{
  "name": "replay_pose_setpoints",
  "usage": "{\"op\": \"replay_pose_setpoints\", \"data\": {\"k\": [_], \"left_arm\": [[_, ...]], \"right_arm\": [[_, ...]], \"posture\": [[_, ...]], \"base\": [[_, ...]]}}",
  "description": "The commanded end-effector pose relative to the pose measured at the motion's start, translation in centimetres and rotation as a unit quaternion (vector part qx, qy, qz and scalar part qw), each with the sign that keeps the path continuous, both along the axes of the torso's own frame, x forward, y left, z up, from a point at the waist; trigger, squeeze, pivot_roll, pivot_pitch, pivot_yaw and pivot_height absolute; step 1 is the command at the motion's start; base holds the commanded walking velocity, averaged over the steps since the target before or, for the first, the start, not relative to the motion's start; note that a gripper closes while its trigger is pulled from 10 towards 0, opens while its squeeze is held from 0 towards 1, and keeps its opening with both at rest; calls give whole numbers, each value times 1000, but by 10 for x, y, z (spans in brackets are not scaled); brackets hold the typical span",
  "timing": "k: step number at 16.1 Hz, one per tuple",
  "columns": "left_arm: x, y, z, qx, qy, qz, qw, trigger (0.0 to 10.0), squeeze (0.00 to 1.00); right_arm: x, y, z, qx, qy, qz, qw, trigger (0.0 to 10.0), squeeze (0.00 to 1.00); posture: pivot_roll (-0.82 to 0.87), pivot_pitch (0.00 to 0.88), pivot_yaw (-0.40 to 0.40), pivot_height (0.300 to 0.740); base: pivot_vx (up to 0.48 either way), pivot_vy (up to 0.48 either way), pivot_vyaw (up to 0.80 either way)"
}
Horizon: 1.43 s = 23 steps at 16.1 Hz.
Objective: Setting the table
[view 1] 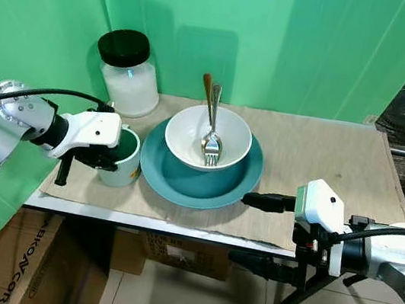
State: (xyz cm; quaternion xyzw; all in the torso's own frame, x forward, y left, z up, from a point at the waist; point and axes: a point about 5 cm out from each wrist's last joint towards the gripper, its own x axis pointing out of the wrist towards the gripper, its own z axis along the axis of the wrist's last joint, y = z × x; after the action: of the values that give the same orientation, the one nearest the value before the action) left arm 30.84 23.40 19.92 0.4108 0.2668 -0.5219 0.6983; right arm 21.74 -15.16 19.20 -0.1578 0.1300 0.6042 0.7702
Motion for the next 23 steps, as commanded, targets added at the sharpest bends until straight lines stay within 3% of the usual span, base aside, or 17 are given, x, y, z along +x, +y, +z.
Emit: {"op": "replay_pose_setpoints", "data": {"k": [1, 4, 6, 9, 12, 13, 14, 15, 16, 17, 18, 19, 20, 21, 23], "left_arm": [[-3, 5, 0, 11, 7, 1, 1000, 0, 0], [-3, 8, 3, 23, 3, 2, 1000, 0, 0], [-4, 14, 28, 29, -25, 7, 999, 0, 0], [-9, 12, 71, -23, -68, 9, 997, 0, 0], [-19, 7, 110, -90, -131, 5, 987, 0, 0], [-24, 5, 131, -130, -179, 12, 975, 0, 0], [-26, 1, 149, -179, -235, 28, 955, 863, 0], [-27, -3, 157, -208, -264, 42, 941, 3922, 0], [-26, -10, 159, -227, -284, 47, 930, 3608, 0], [-26, -19, 158, -249, -302, 55, 919, 6157, 0], [-26, -28, 156, -272, -313, 61, 908, 8078, 0], [-24, -48, 146, -330, -338, 85, 877, 10000, 0], [-23, -57, 139, -355, -347, 100, 862, 10000, 0], [-21, -71, 131, -396, -368, 129, 831, 10000, 0], [-23, -86, 125, -428, -392, 151, 800, 10000, 0]], "right_arm": [[-4, 2, 3, 4, -6, 15, 1000, 10000, 0], [-4, 3, 4, 7, -7, 14, 1000, 10000, 0], [-3, 1, 9, 24, -8, 5, 1000, 10000, 0], [6, -4, 23, 86, -28, -58, 994, 10000, 0], [11, -9, 36, 141, -61, -120, 981, 10000, 0], [13, -11, 41, 168, -70, -163, 970, 10000, 0], [18, -14, 45, 191, -73, -211, 956, 10000, 0], [21, -16, 47, 202, -78, -241, 946, 10000, 0], [23, -17, 49, 209, -90, -261, 938, 10000, 0], [25, -18, 51, 213, -102, -282, 930, 10000, 0], [26, -19, 52, 211, -112, -303, 923, 10000, 0], [28, -19, 52, 211, -119, -328, 913, 10000, 0], [27, -17, 51, 216, -116, -332, 911, 10000, 0], [27, -15, 51, 221, -102, -343, 907, 10000, 0], [28, -14, 53, 230, -106, -361, 897, 10000, 0]], "posture": [[-4, 86, 124, 740], [-7, 87, 126, 740], [-7, 87, 129, 740], [-8, 78, 126, 740], [-17, 66, 132, 740], [-20, 63, 131, 740], [-22, 57, 130, 740], [-24, 50, 126, 740], [-25, 44, 122, 740], [-32, 40, 119, 740], [-33, 39, 118, 740], [-40, 36, 107, 740], [-43, 35, 104, 740], [-48, 37, 94, 740], [-58, 41, 88, 740]], "base": [[0, 0, 0], [0, 0, 0], [0, 0, 0], [0, 0, 0], [0, 0, 0], [0, 0, 0], [0, 0, -719], [0, 0, -731], [0, 0, -744], [0, 0, -756], [0, 0, -763], [0, 0, -763], [0, 0, -781], [0, 0, -788], [0, 0, -788]]}}
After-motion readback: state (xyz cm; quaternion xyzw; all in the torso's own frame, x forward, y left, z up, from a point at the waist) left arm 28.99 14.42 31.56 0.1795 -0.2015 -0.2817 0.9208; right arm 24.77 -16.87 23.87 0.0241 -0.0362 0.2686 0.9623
